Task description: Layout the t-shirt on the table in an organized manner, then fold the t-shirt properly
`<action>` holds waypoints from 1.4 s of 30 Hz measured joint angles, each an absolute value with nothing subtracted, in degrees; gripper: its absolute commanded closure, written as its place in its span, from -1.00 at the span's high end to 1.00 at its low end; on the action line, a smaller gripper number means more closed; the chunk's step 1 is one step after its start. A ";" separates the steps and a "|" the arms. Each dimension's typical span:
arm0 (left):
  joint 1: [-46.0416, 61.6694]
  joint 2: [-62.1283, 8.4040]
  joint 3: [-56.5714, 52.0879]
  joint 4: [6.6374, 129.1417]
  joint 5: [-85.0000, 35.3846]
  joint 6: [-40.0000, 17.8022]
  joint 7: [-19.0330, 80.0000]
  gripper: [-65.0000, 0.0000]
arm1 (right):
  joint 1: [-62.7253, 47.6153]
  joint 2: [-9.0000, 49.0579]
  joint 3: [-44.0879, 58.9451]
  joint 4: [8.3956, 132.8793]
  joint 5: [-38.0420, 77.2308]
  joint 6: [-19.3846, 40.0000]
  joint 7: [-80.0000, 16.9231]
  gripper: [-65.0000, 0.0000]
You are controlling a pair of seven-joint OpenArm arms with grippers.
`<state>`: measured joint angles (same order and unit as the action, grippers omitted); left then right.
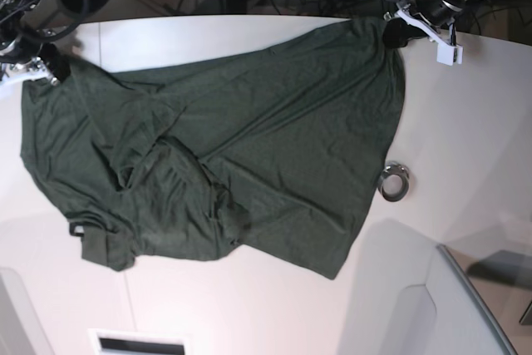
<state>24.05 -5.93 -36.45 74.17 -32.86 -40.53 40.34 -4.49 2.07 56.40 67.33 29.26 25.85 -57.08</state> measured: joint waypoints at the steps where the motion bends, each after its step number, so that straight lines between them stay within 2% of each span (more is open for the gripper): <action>1: 24.14 -5.98 -36.45 74.30 -32.86 -40.53 40.51 -1.00 | -4.49 2.07 56.40 67.33 29.23 25.85 -57.08 -0.98; 7: 24.12 -6.15 -38.92 75.81 -32.32 -40.34 43.77 -1.00 | -4.49 2.17 56.40 67.40 29.21 25.98 -56.99 -0.98; 14: 24.29 -5.58 -38.89 89.91 -31.11 -39.46 53.67 -1.00 | -4.01 6.02 56.03 67.68 26.74 25.17 -60.12 -0.98; 18: 24.16 -5.72 -38.74 94.21 -31.33 -39.53 57.10 -1.00 | -4.78 5.82 56.40 73.30 24.97 24.47 -64.51 -0.98; 29: 27.99 -5.58 -38.17 95.26 -31.29 -39.53 57.47 -1.00 | -6.50 5.82 56.42 87.15 25.19 24.47 -71.68 -0.98; 33: 30.68 -5.82 -35.44 100.25 -31.53 -39.68 57.58 -1.00 | -7.97 6.63 56.47 92.64 25.30 24.43 -72.05 -0.98; 38: 31.14 -5.91 -34.30 101.75 -31.53 -39.70 57.45 -1.00 | -7.88 7.73 56.51 90.80 25.28 19.40 -72.31 -0.98; 42: 31.46 -6.02 -33.91 101.67 -31.68 -39.75 57.43 -1.00 | -7.97 10.48 56.51 90.54 25.52 19.27 -72.25 -0.98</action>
